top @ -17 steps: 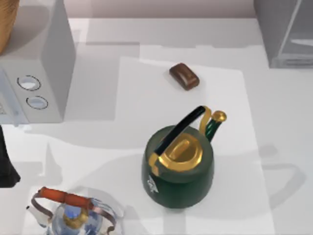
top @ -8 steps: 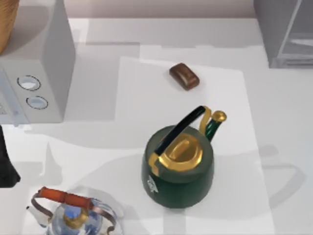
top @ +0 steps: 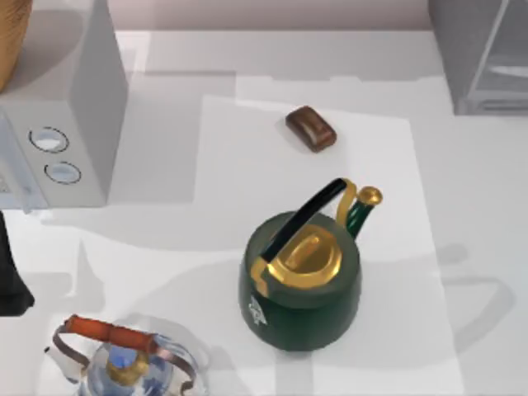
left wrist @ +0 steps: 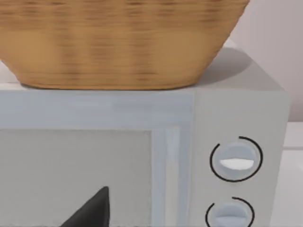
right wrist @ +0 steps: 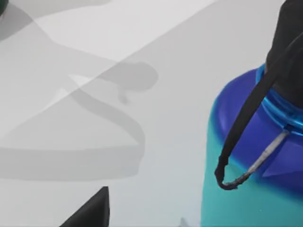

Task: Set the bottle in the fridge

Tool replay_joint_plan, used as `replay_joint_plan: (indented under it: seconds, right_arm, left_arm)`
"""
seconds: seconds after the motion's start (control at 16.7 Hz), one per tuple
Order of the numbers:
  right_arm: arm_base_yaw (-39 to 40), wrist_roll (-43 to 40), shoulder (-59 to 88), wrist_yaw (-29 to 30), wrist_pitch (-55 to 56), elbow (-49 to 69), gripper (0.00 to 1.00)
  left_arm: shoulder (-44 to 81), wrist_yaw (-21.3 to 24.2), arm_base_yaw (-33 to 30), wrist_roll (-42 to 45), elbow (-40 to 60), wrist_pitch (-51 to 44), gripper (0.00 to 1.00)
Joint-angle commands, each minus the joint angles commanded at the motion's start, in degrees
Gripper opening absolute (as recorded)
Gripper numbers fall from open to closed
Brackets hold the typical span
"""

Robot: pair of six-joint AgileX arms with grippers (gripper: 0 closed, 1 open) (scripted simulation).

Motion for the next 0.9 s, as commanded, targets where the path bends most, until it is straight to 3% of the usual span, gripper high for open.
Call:
replay_joint_plan:
  seconds: [0.48, 0.9]
  right_arm:
    - [6.56, 16.25, 1.04, 1.71, 22.45, -6.54, 1.00]
    - [7.28, 18.00, 1.23, 1.98, 25.42, -7.77, 1.00]
  left_arm:
    - [0.00, 0.00, 0.00, 0.00, 0.00, 0.00, 1.00]
    - [0.00, 0.00, 0.00, 0.00, 0.00, 0.00, 1.00]
